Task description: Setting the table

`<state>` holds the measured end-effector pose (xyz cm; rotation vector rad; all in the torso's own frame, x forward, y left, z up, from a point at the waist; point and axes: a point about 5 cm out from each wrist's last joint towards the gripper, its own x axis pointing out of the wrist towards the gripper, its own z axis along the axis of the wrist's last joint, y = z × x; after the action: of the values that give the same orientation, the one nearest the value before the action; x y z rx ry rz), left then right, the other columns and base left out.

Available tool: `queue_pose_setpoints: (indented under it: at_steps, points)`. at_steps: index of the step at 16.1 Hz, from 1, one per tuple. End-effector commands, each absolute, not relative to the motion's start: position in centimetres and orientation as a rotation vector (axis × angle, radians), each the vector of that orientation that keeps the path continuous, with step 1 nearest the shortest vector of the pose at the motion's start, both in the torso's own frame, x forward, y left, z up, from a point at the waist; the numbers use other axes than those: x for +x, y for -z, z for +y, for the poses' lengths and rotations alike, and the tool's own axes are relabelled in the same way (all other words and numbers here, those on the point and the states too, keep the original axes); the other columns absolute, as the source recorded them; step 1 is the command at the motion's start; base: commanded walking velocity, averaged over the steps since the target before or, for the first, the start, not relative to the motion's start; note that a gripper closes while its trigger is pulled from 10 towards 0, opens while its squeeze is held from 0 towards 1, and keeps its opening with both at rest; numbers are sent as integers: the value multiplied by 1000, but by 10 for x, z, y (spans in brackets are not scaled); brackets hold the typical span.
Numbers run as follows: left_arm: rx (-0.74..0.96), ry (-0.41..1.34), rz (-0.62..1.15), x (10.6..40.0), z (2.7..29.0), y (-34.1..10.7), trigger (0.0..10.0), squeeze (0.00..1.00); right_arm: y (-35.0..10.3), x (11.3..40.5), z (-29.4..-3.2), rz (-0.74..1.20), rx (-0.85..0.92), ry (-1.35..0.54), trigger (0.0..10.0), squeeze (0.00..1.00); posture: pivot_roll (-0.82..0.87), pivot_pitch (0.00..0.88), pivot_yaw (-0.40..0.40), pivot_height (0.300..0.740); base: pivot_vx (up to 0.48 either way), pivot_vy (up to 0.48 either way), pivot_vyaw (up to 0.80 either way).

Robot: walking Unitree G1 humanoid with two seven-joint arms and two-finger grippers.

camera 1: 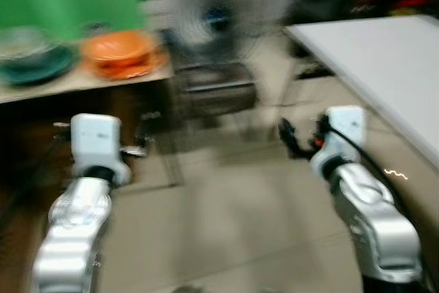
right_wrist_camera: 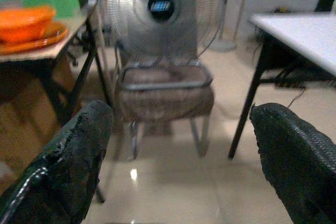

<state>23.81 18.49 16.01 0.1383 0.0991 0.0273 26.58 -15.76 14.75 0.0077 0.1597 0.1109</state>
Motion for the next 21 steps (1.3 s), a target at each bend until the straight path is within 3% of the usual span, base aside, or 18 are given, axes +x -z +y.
queue_pose_setpoints:
  at_steps: [1,6,13,21]
  points:
    - [164,-34,82,241,189,-166,10000,0,-153,267,-153,131,19,-128,10000,1000,46,0,28,740,0,0,800]
    - [204,-7,71,246,186,-168,10000,0,-152,267,-157,119,17,-85,10000,1000,45,0,48,740,0,-384,745]
    - [142,19,60,249,177,-166,10000,0,-158,271,-169,81,-29,34,10000,1000,27,0,56,740,0,0,0]
    - [150,33,46,248,177,-168,10000,0,-158,273,-163,72,-13,23,10000,1000,40,0,43,740,327,0,0]
